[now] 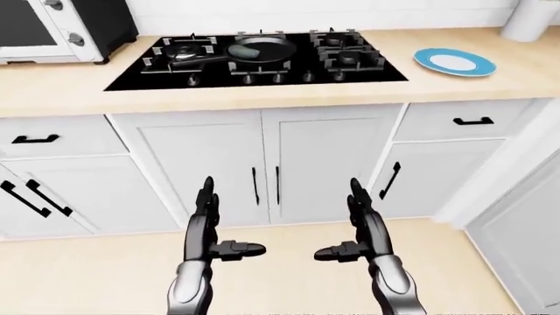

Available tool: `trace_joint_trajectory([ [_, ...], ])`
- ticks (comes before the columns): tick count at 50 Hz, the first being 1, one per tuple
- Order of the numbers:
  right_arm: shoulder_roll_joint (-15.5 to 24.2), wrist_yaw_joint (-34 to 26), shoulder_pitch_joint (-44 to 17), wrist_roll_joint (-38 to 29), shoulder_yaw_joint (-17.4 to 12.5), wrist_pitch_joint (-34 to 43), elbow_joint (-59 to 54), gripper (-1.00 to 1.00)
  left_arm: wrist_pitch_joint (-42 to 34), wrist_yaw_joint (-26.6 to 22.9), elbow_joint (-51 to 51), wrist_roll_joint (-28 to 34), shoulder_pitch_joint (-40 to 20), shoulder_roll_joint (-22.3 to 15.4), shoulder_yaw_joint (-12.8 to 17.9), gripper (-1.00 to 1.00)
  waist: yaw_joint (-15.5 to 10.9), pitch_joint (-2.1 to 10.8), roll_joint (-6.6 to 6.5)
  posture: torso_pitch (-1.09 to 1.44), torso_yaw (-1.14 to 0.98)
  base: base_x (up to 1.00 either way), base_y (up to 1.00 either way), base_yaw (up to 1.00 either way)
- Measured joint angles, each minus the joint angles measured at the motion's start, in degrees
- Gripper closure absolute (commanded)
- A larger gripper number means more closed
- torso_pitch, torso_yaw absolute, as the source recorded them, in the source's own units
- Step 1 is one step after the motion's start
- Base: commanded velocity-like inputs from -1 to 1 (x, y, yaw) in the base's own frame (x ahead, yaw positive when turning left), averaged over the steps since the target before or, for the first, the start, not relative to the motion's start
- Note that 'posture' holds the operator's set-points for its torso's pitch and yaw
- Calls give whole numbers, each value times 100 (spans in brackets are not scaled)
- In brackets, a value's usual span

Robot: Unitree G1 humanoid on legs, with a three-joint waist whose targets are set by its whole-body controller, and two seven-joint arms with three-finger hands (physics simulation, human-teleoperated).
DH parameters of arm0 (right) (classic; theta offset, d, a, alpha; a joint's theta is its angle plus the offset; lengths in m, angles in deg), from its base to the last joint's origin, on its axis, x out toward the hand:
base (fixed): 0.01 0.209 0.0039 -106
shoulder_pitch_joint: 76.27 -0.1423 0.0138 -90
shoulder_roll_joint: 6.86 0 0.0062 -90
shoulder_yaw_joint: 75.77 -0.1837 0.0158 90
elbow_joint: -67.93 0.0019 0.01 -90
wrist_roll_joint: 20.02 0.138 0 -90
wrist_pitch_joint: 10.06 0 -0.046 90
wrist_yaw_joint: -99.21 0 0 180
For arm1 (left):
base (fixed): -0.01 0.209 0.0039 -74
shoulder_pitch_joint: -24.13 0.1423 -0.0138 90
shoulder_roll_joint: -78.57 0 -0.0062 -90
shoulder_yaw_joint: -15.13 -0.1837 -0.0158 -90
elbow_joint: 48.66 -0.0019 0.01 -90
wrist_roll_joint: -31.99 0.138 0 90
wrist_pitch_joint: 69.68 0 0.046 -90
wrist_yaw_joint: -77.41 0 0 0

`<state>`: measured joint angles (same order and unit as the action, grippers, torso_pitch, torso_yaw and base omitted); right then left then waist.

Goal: Pick the zucchini from the pan and place it on the plate.

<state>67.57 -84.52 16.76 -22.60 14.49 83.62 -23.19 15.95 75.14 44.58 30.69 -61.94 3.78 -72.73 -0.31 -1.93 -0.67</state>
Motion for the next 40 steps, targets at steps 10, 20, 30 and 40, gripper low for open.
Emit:
trace_joint_trajectory([
  [10, 55, 64, 24, -16, -130, -26, -14, -100, 12, -60, -54, -10, 0, 62, -152, -100, 155, 36, 416, 0, 0, 0, 27, 0],
  [20, 7, 51, -40, -21, -61, -46, 44, -100, 95, -46, 80, 7, -32, 18, -106, -100, 75, 35, -349, 0, 0, 0, 27, 0],
  [30, 9, -13, -2, 123, -84, -32, 104, -100, 59, -10, 56, 22, 13, 15, -70, -100, 19, -24, 23, 0, 0, 0, 8, 0],
  [40, 7, -3, -8, 147, -92, -13, 75, -100, 58, -13, -47, 9, -25, 29, -59, -100, -93, -11, 280, 0, 0, 0, 0, 0],
])
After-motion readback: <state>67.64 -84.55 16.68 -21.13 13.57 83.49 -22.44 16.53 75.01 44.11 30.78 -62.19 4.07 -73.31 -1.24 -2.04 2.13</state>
